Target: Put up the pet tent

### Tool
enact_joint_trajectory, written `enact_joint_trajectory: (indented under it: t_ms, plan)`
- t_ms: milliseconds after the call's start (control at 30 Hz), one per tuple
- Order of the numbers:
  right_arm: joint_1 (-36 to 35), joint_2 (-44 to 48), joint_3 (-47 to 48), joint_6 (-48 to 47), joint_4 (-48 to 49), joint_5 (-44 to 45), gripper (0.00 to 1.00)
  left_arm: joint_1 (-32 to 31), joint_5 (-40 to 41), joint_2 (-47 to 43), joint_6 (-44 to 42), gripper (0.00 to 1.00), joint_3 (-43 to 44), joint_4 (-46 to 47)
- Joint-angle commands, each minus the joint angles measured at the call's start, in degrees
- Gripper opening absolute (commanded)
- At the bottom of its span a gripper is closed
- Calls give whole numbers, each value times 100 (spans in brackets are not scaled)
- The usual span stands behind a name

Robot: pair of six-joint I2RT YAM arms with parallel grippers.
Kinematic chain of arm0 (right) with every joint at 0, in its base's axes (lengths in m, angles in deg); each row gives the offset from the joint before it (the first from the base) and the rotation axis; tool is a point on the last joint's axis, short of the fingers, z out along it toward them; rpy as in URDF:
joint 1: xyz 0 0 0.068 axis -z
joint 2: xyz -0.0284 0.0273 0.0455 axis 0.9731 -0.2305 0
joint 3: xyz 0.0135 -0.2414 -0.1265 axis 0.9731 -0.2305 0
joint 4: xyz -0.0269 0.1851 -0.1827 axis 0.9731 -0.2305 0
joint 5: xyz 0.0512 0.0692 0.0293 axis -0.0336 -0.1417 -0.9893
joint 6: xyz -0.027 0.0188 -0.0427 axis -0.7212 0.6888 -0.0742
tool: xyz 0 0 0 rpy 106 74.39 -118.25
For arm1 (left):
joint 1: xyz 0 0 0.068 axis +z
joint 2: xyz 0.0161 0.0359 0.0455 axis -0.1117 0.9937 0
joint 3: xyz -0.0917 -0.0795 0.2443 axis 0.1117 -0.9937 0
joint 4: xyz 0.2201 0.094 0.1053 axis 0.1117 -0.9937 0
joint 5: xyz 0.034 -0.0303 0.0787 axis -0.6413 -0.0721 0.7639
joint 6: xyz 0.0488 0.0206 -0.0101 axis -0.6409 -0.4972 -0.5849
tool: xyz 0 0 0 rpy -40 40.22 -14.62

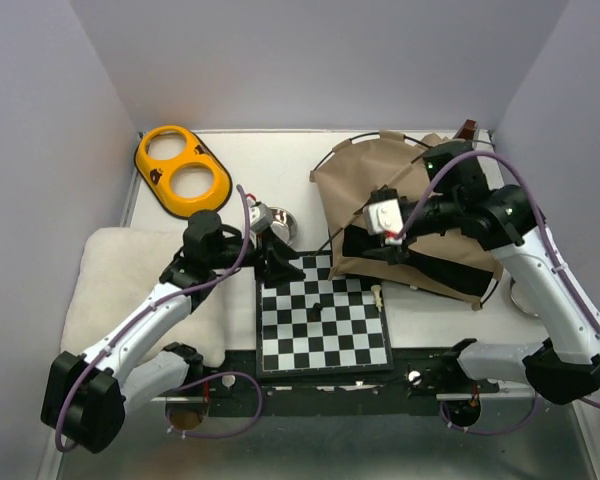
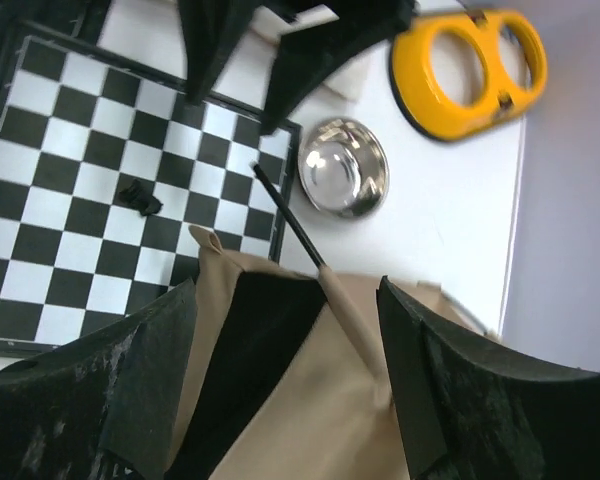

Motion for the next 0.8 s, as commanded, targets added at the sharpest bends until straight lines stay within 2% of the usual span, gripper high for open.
enact_joint_trajectory:
  t_ms: [0,167,433,567,700,767]
  plan:
    - [-752,-128,-241,-2188,-618,133,78,-1,438,-568,-231,73,-764,1610]
    - [-1324,-707,-216,-2550,-108,828,72,-107,948,-833,-434,72,-1151,1707]
    - [-1386,-1526,-101,-3059,183,1391,51,-186,1353,-596,-355,71,-1222,2013]
    - [-1386,-1675,-216,-3263,279,1628,33,-186,1353,-499,-302,71,-1292,2304]
    - [-1369,-1807,170,-3017,323,1619,1,-186,1371,-517,-329,71,-1433,2532]
    - [-1317,-1938,433,-2990,350,1681,1,-212,1300,-412,-372,71,-1503,2839]
